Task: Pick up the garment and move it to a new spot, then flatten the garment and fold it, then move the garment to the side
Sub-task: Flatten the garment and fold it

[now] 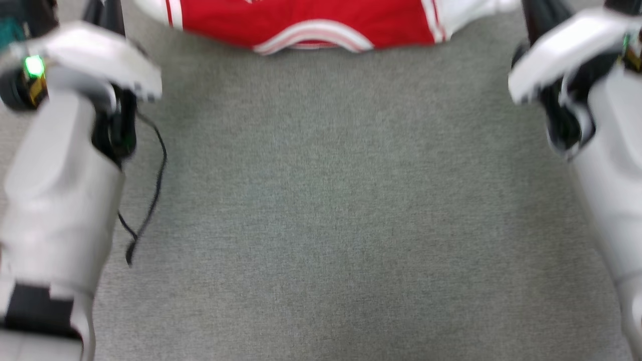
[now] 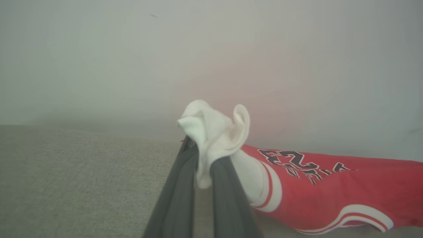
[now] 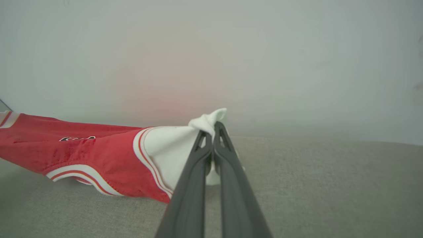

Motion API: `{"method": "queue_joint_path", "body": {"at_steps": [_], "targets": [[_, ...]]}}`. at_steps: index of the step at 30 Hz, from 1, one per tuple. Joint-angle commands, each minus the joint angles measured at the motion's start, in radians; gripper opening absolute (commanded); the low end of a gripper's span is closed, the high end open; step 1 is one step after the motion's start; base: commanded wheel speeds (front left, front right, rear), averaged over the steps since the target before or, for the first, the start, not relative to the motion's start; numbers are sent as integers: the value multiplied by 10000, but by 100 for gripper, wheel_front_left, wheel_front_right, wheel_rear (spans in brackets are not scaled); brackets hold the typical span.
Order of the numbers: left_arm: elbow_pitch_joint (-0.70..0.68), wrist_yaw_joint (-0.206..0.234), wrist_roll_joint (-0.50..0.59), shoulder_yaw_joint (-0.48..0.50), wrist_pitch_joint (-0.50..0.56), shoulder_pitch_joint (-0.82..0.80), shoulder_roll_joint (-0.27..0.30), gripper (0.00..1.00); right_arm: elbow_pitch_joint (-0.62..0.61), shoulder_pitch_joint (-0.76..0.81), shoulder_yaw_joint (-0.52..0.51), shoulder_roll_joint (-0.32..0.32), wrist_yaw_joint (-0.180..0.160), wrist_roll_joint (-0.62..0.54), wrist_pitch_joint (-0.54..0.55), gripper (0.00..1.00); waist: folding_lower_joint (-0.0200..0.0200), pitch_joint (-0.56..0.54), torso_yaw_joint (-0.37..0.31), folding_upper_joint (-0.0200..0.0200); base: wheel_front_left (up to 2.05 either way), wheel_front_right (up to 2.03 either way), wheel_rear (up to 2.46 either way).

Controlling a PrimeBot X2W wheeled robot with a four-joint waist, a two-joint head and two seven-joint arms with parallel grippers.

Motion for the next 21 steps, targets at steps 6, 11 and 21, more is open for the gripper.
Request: {"method": "queue_joint_path", "body": {"at_steps": [6,11,21], "targets": [[-2504,757,73,1090,-68,3252,93,0,-1098,2509,-137,-443,-7,337,104,0,0,-1522,-9,0,0,0,0],[-4553,1452,235,1367,-71,5863,240,0,-2318,4564,-730,-529,-7,139,507,0,0,-2377,-23,0,0,0,0],[-8084,3010,120,1257,1071,10364,898,0,-5961,9182,-2759,271,-7,-941,2755,0,0,-3520,-112,0,0,0,0]]}}
